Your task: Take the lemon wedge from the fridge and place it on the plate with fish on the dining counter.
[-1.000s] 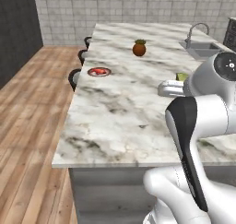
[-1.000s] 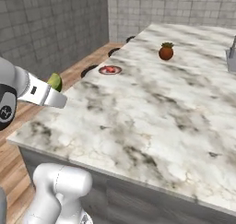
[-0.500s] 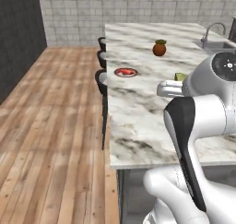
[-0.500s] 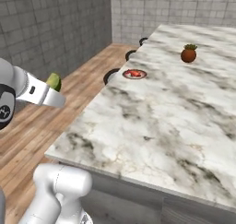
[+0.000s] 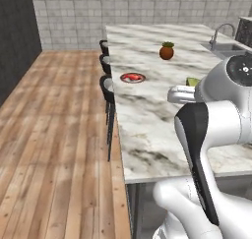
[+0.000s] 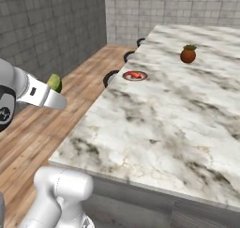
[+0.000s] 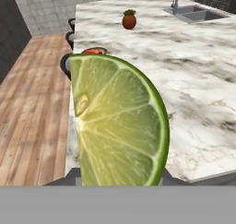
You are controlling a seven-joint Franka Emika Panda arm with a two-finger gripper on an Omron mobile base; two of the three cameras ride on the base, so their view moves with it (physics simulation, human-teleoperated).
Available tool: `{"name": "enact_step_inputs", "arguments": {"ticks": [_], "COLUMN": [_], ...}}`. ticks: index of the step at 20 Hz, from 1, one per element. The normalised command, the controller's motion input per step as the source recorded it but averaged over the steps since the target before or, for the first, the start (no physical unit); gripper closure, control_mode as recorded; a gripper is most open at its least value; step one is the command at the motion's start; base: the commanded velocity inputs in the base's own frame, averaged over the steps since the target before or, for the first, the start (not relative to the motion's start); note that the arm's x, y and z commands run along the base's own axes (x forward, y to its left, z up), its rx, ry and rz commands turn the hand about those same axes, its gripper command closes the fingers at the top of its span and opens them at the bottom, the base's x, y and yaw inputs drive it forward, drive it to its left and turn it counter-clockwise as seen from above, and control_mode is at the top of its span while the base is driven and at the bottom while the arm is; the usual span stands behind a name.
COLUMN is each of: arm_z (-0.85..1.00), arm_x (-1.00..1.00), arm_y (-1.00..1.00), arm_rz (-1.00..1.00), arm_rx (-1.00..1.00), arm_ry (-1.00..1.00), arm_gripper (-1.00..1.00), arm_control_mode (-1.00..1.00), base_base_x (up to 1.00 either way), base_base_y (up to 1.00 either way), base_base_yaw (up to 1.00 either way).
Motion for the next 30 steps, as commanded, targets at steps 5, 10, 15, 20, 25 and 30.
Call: {"name": "enact_step_inputs", "arguments": {"ticks": [5, 10, 15, 20, 25, 30], "arm_z": [0.0, 0.0, 0.0, 0.0, 0.0, 0.0], "arm_x": [0.0, 0.0, 0.0, 0.0, 0.0, 0.0], "arm_y": [0.0, 0.0, 0.0, 0.0, 0.0, 0.0], "arm_rz": [0.0, 0.0, 0.0, 0.0, 0.0, 0.0], "arm_rx": [0.0, 0.0, 0.0, 0.0, 0.0, 0.0], "arm_ry": [0.0, 0.0, 0.0, 0.0, 0.0, 0.0], "arm_gripper": [1.0, 1.0, 1.0, 1.0, 1.0, 1.0], "arm_control_mode": [1.0, 1.0, 1.0, 1.0, 1.0, 1.0], "base_base_x": [0.75, 0.68, 0.19, -0.32, 0.92, 1.0], "base_base_y": [1.0, 1.0, 1.0, 1.0, 1.0, 1.0], "base_base_yaw": [-0.05, -0.02, 0.01, 0.21, -0.12, -0.38]}}
